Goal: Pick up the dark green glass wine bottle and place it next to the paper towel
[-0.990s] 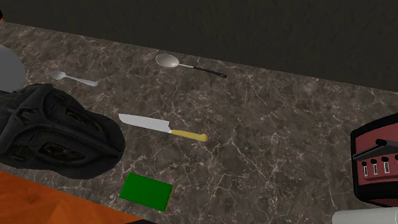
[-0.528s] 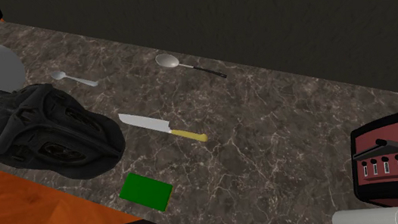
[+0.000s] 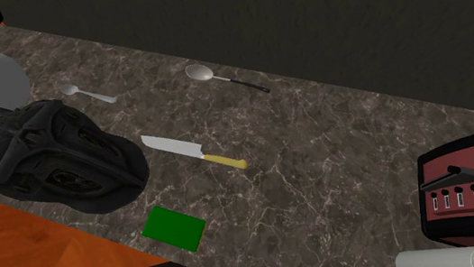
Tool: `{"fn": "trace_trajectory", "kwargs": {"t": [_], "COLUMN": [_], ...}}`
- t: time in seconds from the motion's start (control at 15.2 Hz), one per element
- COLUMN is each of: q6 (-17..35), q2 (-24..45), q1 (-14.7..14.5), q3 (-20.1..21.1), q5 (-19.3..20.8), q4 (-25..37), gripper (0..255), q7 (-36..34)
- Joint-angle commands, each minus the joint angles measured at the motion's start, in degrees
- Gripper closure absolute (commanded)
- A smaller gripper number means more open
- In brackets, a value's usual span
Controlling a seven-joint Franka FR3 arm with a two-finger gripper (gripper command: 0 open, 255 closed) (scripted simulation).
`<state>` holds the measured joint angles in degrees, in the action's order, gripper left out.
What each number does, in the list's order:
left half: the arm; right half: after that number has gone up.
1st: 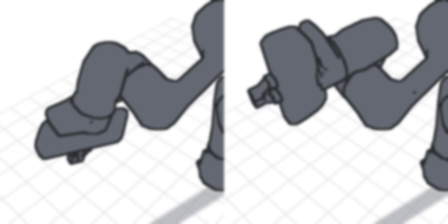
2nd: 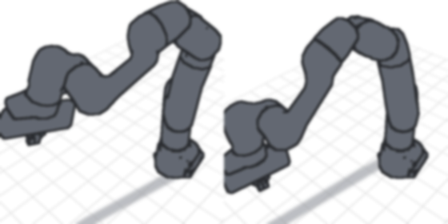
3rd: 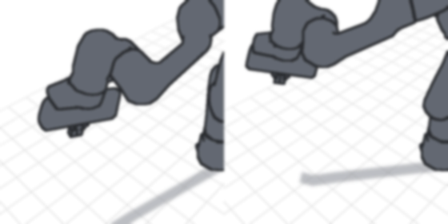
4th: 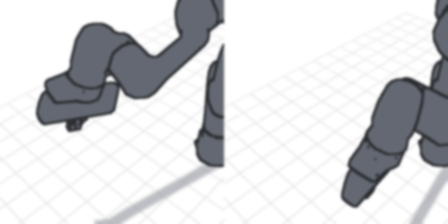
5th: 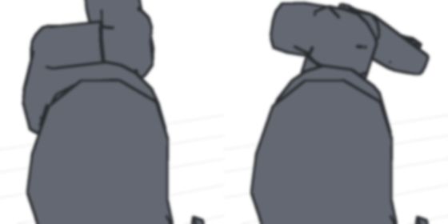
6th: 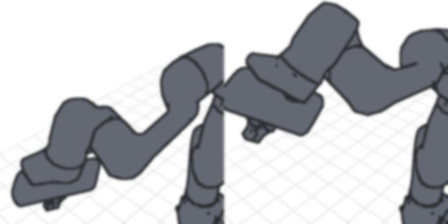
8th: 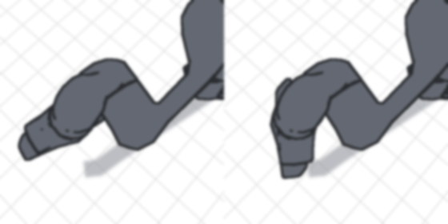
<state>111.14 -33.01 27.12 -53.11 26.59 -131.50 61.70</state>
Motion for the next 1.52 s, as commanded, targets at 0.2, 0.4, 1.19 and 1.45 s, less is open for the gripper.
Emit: {"fn": "trace_trajectory", "kwargs": {"t": [0.2,0.4,1.19,1.45], "q6": [0.29,0.29,-7.08,-7.08], "q2": [0.07,0.08,-1.32,-1.31], "q1": [-0.04,-0.04,0.44,0.43], "q3": [-0.16,-0.16,3.34,3.34], "q5": [0.05,0.04,-1.26,-1.27], "q4": [-0.15,-0.14,5.52,5.53], "gripper": [255,0,0,0], "q7": [0.02,0.02,0.29,0.29]}}
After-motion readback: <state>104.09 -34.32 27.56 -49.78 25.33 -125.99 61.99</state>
